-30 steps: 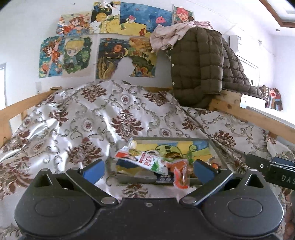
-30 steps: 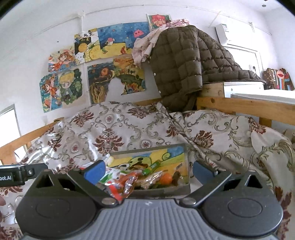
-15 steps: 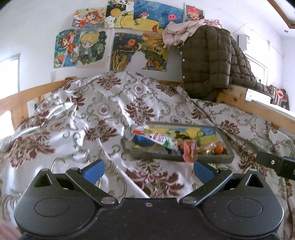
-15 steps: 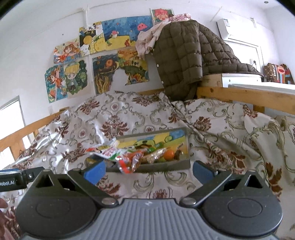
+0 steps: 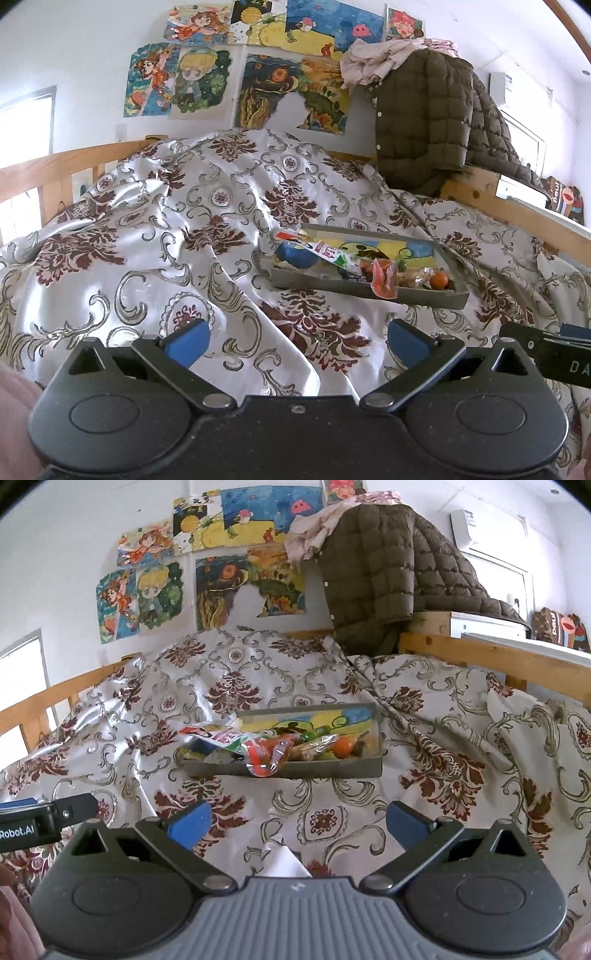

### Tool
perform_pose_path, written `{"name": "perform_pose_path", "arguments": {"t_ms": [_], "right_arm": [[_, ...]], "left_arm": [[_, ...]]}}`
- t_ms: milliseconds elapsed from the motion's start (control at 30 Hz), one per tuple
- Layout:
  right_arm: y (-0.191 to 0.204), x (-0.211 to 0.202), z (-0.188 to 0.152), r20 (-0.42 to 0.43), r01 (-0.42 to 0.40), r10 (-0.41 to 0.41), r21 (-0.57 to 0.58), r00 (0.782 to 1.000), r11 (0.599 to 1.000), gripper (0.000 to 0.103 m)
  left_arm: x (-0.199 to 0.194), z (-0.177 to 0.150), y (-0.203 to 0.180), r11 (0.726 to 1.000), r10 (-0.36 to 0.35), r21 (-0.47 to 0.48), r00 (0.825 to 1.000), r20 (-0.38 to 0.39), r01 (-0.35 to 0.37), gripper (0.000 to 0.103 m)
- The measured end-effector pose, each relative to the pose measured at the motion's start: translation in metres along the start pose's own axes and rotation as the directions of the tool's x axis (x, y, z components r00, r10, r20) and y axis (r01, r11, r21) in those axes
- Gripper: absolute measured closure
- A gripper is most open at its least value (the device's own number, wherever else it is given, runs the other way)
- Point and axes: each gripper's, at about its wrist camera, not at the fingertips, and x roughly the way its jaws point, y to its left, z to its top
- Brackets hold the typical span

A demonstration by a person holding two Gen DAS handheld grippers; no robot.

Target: Organize snacks

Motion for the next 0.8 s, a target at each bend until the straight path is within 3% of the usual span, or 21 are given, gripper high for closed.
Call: {"name": "perform_pose_path", "arguments": {"t_ms": [233, 800], "right_arm": [[0.0004, -0.0011, -0.0028, -0.009, 0.016, -0.016, -0.006, 1.0, 1.0, 0.0], [-0.0032, 0.0049, -0.0031, -0.03, 0.018, -0.018, -0.004, 0.999, 1.0, 0.0]], "left_arm": [[-0.0033, -0.0035, -0.0058, 0.999, 0.001, 0.033, 1.0, 0.002, -0.002, 0.001], [-0.0002, -0.0053, -0.0021, 1.0, 0.015, 0.005, 0.999, -0.029, -0.015, 0.001]]}}
